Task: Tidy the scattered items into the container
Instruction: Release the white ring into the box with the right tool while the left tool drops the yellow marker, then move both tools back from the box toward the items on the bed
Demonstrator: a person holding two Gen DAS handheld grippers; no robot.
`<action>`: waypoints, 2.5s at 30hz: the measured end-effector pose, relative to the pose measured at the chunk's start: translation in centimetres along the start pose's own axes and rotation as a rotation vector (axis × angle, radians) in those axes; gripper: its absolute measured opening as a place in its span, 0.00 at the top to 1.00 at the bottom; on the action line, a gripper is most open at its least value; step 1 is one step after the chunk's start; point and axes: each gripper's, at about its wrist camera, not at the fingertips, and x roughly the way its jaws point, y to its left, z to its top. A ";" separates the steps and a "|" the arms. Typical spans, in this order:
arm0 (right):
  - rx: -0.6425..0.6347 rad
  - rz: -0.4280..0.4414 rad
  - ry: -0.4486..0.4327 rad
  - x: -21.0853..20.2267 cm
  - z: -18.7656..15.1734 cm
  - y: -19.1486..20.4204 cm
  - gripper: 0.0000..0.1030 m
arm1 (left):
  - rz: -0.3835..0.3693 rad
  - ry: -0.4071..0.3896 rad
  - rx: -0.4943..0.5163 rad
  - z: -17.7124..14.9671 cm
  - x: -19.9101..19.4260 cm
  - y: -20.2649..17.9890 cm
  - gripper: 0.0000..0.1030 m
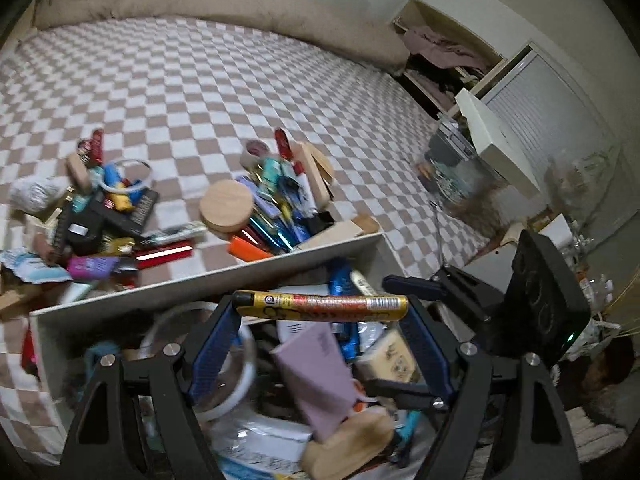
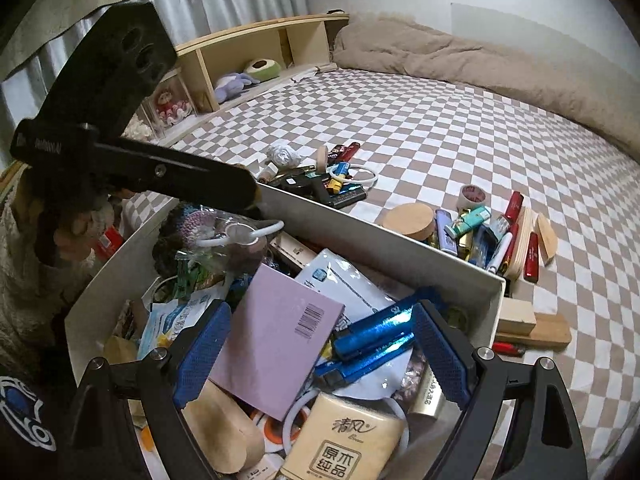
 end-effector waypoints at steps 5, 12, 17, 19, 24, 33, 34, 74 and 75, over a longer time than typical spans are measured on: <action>0.026 0.030 -0.006 -0.1 -0.5 -0.8 0.11 | 0.037 0.029 -0.006 0.1 1.5 -0.3 0.21; 0.039 0.050 -0.010 -0.3 -0.9 -1.0 0.11 | 0.062 0.017 -0.028 0.1 1.4 0.1 0.04; 0.041 0.063 -0.013 -0.4 -0.9 -0.9 0.11 | 0.080 0.001 -0.009 0.1 1.0 -0.3 0.04; 0.038 0.064 -0.013 -0.4 -0.9 -0.7 0.11 | 0.099 -0.009 0.009 0.0 0.8 -0.5 0.04; 0.037 0.062 -0.015 -0.4 -0.8 -0.6 0.11 | 0.113 -0.027 0.027 -0.2 0.4 -0.7 0.04; 0.045 0.040 -0.038 -1.2 -0.4 -0.3 0.11 | 0.168 -0.082 0.050 -1.0 -1.3 -0.8 0.04; 0.047 0.039 -0.042 -1.4 -0.4 -0.2 0.11 | 0.178 -0.091 0.055 -1.1 -1.5 -0.9 0.04; 0.035 -0.166 -0.178 -3.8 0.9 2.4 0.00 | 0.447 -0.470 0.146 -6.8 -10.8 1.5 0.00; 0.038 -0.166 -0.180 -3.7 0.8 2.4 0.00 | 0.446 -0.477 0.141 -6.9 -10.9 1.7 0.00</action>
